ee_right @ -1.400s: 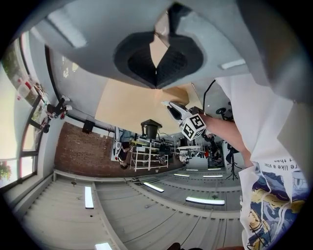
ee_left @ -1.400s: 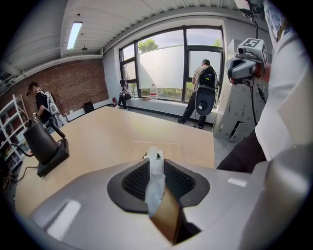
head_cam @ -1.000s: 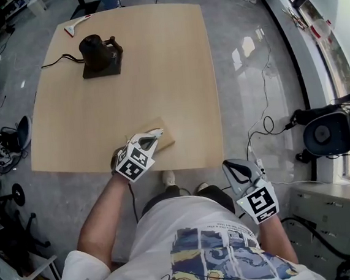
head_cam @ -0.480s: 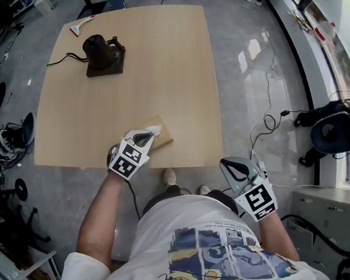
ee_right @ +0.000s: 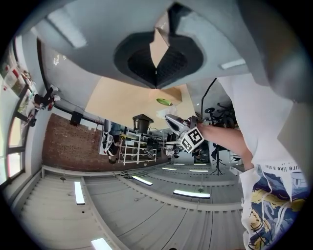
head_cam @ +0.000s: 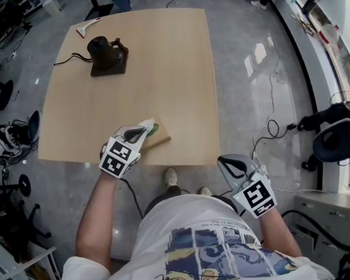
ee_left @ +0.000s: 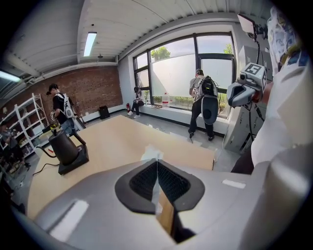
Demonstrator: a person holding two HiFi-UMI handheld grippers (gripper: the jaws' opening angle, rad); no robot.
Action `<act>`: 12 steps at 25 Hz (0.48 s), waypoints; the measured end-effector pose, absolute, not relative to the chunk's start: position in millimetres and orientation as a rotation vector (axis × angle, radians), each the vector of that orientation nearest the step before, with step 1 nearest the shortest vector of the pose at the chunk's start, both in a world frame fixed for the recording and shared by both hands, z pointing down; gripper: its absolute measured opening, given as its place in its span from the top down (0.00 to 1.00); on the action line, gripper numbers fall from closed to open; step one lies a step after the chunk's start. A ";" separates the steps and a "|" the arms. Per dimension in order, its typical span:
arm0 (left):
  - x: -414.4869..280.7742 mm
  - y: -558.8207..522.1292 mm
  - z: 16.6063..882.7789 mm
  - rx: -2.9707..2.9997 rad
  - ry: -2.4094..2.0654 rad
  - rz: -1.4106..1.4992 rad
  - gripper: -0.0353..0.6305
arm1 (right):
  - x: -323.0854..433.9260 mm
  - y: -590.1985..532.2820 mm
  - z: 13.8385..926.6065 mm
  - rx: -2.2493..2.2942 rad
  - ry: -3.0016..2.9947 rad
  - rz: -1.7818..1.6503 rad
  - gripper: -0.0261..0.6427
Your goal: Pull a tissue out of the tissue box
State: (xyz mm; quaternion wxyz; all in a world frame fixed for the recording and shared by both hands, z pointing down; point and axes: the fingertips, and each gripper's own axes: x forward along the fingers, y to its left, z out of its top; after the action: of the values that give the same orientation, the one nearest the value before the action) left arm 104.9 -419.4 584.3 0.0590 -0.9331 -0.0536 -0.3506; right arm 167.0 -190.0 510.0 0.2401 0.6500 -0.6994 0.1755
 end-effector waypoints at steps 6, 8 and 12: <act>100.8 -401.1 551.1 -2.869 -0.103 -0.976 0.94 | 164.7 -178.9 509.1 1.740 -1.963 0.451 0.96; 99.6 -393.5 538.4 -2.886 -0.073 -0.934 0.93 | 164.4 -176.5 510.5 1.722 -1.983 0.438 0.96; 93.0 -372.2 510.8 -2.936 -0.005 -0.838 0.94 | 161.9 -166.7 511.3 1.689 -2.021 0.414 0.96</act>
State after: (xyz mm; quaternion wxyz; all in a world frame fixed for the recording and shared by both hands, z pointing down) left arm 93.0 -372.2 510.8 0.0442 -0.9606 -0.0015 -0.2743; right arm 161.9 -166.7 511.3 0.2354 0.6157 -0.7367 0.1510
